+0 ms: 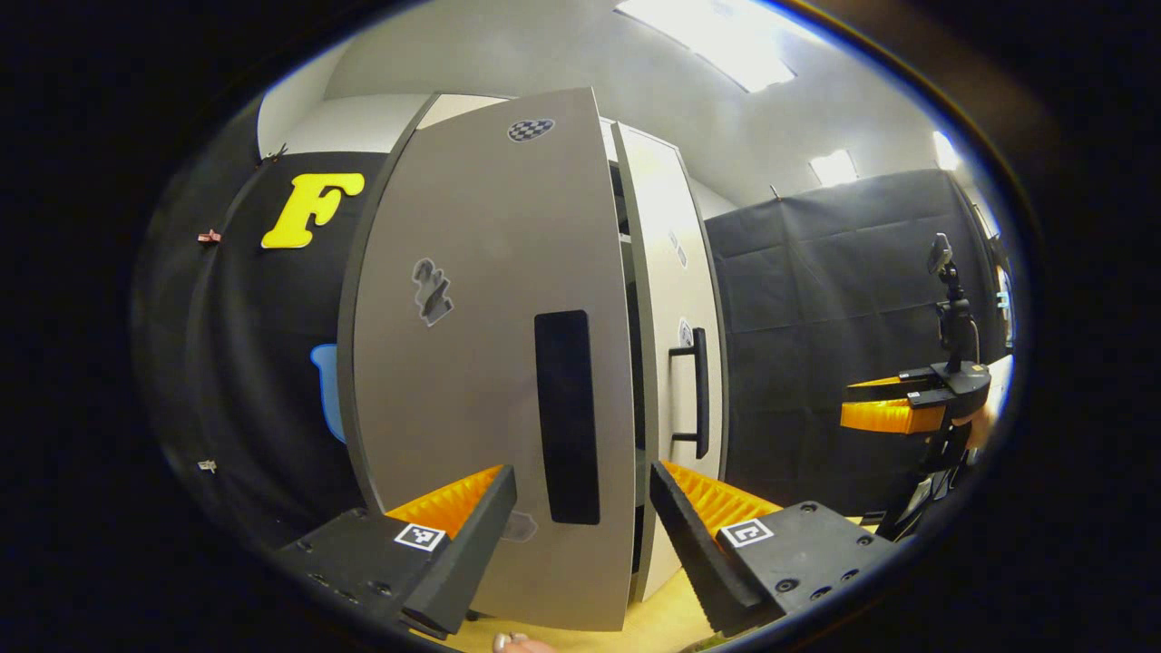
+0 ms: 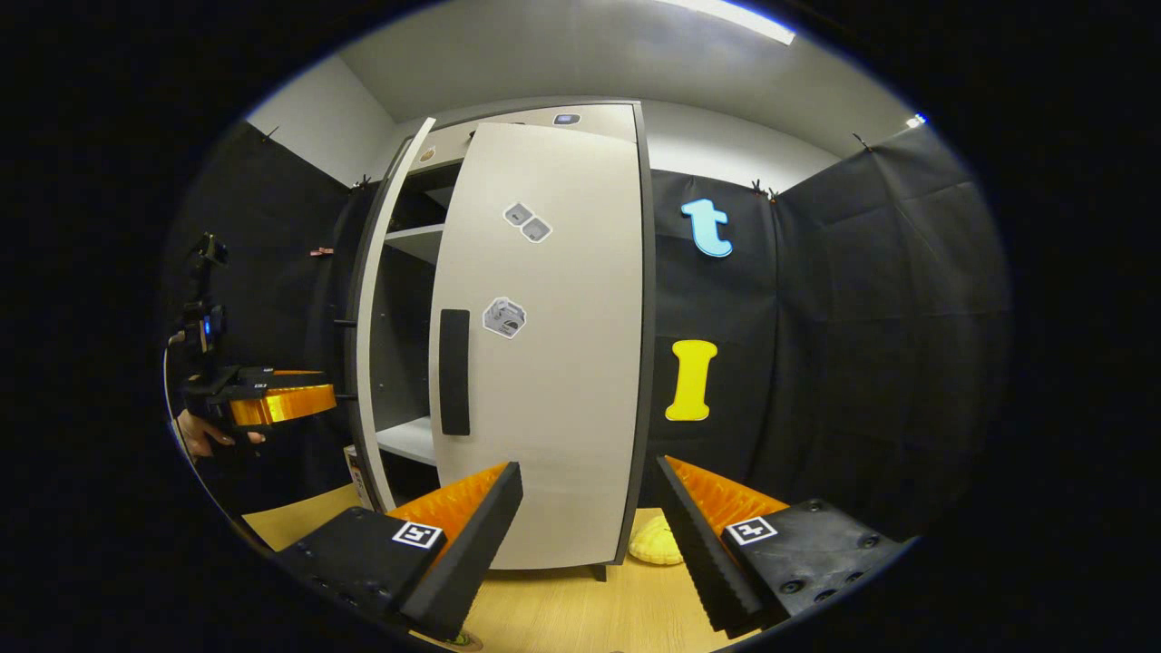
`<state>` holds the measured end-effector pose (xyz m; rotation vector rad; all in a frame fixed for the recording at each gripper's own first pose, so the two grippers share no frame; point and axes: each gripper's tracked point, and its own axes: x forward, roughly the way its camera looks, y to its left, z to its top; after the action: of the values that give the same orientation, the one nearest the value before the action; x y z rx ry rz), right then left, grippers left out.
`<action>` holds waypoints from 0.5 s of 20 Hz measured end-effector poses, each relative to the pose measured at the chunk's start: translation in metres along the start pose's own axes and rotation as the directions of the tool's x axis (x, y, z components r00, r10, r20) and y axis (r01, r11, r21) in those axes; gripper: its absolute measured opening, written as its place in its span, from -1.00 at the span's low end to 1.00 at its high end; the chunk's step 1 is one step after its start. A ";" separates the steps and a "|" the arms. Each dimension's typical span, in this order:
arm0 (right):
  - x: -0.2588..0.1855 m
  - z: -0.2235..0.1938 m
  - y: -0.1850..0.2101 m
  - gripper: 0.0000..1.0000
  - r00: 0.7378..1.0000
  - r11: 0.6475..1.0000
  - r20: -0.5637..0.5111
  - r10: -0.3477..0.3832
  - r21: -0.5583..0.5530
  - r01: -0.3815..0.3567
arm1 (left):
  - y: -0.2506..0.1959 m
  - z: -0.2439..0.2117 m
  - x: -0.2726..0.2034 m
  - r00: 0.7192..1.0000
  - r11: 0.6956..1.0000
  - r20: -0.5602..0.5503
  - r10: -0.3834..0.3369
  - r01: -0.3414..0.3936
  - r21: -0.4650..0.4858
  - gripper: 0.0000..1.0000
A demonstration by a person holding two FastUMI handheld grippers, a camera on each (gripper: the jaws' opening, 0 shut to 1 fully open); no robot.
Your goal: Grasp the bottle in the cabinet with the left hand and place it on the coaster, then close the right door with the right hand and the left door with the left hand.
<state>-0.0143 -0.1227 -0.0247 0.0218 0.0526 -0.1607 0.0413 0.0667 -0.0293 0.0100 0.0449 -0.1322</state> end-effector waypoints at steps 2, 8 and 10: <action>0.001 0.000 0.005 0.94 1.000 1.000 -0.002 0.018 0.012 -0.018 | 0.006 0.001 -0.007 0.999 0.999 -0.004 0.041 -0.041 -0.001 0.88; -0.003 0.000 0.033 0.95 0.997 0.996 -0.006 0.081 0.025 -0.080 | 0.018 0.010 -0.031 0.971 0.971 -0.033 0.236 -0.236 0.031 0.90; -0.009 0.000 0.041 0.95 0.994 0.994 -0.006 0.107 0.024 -0.107 | 0.015 0.014 -0.033 0.965 0.965 -0.039 0.258 -0.256 0.047 0.89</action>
<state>-0.0160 -0.0805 -0.0234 0.0490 0.0568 -0.0539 0.0116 0.0856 -0.0137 0.0598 0.0849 0.1275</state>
